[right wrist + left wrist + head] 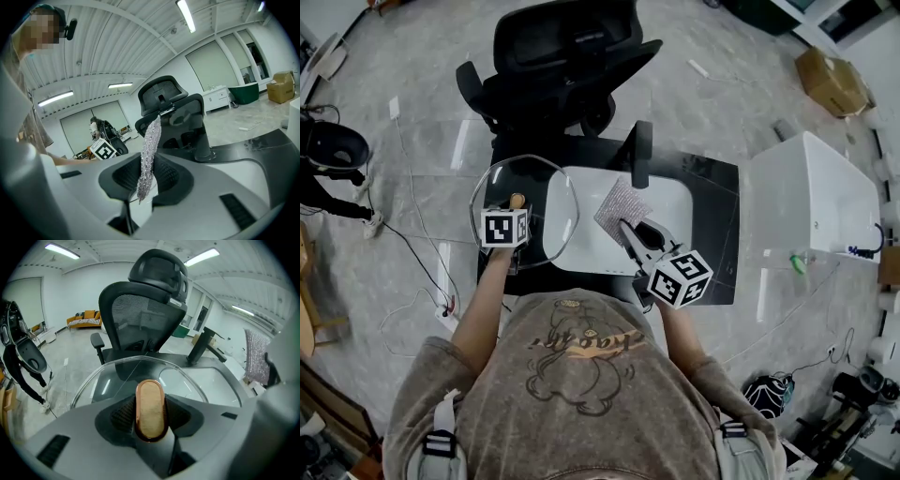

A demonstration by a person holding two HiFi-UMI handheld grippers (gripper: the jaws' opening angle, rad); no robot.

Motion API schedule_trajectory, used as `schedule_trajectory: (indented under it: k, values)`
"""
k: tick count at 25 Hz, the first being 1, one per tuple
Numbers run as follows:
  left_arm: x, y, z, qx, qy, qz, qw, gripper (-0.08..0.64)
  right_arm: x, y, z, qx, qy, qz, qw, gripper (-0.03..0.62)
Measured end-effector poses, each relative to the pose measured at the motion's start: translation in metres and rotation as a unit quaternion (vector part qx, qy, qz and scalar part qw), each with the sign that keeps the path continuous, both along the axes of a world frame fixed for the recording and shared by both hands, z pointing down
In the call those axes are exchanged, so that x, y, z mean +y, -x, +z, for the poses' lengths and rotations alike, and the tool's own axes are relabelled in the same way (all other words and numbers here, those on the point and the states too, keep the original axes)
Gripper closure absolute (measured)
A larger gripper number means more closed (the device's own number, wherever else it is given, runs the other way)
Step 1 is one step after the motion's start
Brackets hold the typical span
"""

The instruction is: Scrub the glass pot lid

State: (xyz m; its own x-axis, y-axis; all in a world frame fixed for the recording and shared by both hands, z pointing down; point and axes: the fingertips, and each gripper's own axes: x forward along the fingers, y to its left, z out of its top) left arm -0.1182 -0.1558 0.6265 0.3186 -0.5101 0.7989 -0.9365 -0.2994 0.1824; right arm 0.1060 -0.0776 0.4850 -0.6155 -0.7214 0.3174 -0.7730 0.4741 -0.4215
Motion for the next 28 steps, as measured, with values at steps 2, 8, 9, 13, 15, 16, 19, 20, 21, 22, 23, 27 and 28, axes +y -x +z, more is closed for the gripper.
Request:
schedule_trajectory:
  k: [2, 8, 9, 13, 15, 16, 19, 20, 21, 22, 23, 27, 28]
  values:
    - [-0.002, -0.001, 0.008, -0.009, 0.009, 0.002, 0.9999, 0.38, 0.0, 0.0, 0.002, 0.0, 0.002, 0.0, 1.0, 0.509]
    - [-0.006, -0.003, 0.022, -0.029, 0.022, 0.008, 0.9993, 0.38, 0.001, 0.0, 0.008, 0.001, 0.006, 0.0, 1.0, 0.509]
    - [-0.006, -0.003, 0.023, -0.033, 0.023, 0.009, 0.9991, 0.38, 0.001, 0.0, 0.008, 0.0, 0.007, 0.0, 1.0, 0.509]
    - [-0.007, -0.003, 0.026, -0.037, 0.025, 0.009, 0.999, 0.379, 0.001, 0.001, 0.009, -0.002, 0.009, 0.0, 1.0, 0.509]
    - [-0.008, -0.003, 0.026, -0.034, 0.023, 0.013, 0.999, 0.377, 0.001, 0.001, 0.01, -0.002, 0.009, -0.001, 1.0, 0.509]
    - [-0.008, -0.004, 0.026, -0.033, 0.022, 0.014, 0.9991, 0.376, 0.0, 0.001, 0.011, -0.001, 0.01, 0.0, 1.0, 0.509]
    - [-0.009, -0.003, 0.018, -0.033, 0.0, 0.008, 0.9994, 0.371, -0.001, 0.001, 0.014, 0.002, 0.013, 0.002, 1.0, 0.509]
    - [-0.009, -0.002, 0.011, -0.032, -0.014, 0.005, 0.9994, 0.371, -0.002, 0.001, 0.015, 0.004, 0.014, 0.005, 1.0, 0.509]
    - [-0.01, -0.002, 0.002, -0.03, -0.03, 0.001, 0.9991, 0.371, -0.002, 0.001, 0.017, 0.007, 0.015, 0.008, 1.0, 0.509]
    - [-0.01, -0.002, -0.008, -0.027, -0.046, -0.002, 0.9986, 0.373, -0.003, 0.001, 0.018, 0.012, 0.015, 0.013, 1.0, 0.509]
    - [-0.009, -0.002, -0.019, -0.023, -0.061, -0.004, 0.9978, 0.384, -0.003, 0.0, 0.02, 0.018, 0.016, 0.018, 1.0, 0.509]
    - [0.001, -0.009, -0.07, 0.021, -0.12, -0.002, 0.9926, 0.539, -0.007, 0.001, 0.02, 0.032, 0.015, 0.036, 0.999, 0.509]
    - [0.005, -0.012, -0.084, 0.036, -0.135, 0.0, 0.9902, 0.541, -0.008, 0.003, 0.02, 0.035, 0.015, 0.039, 0.999, 0.509]
